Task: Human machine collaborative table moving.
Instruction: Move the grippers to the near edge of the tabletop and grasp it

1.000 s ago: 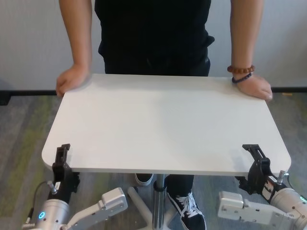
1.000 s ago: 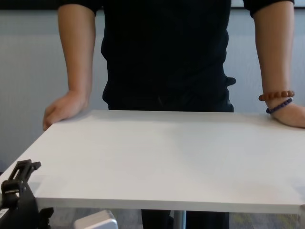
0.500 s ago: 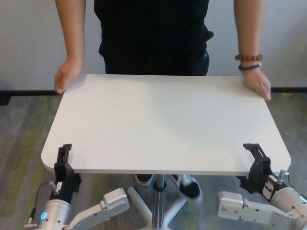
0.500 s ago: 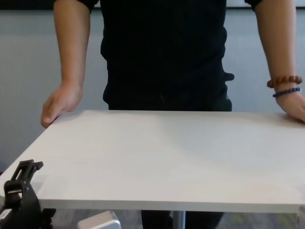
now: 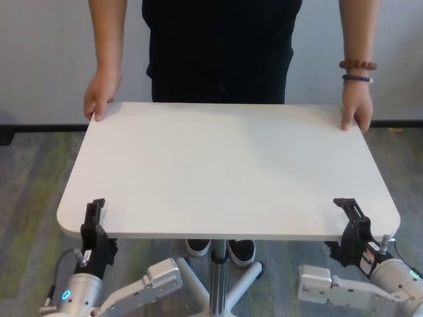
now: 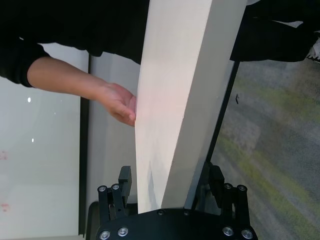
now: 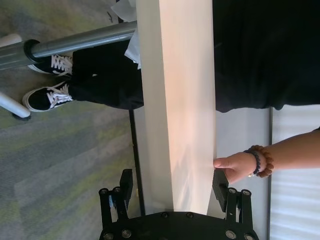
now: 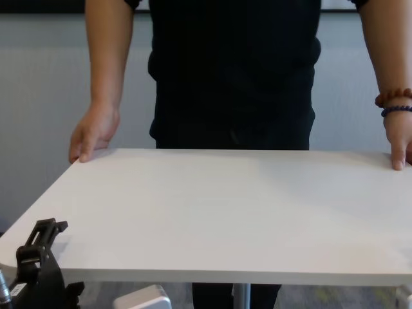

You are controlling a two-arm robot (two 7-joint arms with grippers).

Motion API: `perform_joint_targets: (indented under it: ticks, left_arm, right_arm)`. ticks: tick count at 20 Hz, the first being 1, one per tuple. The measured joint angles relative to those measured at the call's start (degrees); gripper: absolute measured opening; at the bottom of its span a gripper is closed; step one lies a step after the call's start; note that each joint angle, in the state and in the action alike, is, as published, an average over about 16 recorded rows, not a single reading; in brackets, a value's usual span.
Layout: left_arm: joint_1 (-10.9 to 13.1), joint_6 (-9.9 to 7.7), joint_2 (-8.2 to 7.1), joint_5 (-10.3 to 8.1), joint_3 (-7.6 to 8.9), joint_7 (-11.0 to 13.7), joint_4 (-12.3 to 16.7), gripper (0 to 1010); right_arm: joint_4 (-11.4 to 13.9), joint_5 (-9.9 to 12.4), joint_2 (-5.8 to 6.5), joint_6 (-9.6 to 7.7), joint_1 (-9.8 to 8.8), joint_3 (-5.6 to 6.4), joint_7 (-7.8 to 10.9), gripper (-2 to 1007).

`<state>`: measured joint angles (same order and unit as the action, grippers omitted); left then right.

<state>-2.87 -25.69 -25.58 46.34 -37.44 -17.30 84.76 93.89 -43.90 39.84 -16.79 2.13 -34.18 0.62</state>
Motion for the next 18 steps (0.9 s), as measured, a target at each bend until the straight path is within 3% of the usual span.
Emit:
perform_joint_targets:
  ticks: [8,18]
  left_arm:
    - [0.0,0.47,0.79,0.78,0.65,0.5,-0.7,1000]
    - [0.5,0.96,1.47,1.79,1.55,0.8,-0.9,1000]
  right_arm:
    - [-1.4,-4.9,-1.20,-0.19,0.39,-1.39,-2.03,1001]
    - [-2.6,-11.3,-3.04,-2.28,-0.18,-2.89,-5.21,1001]
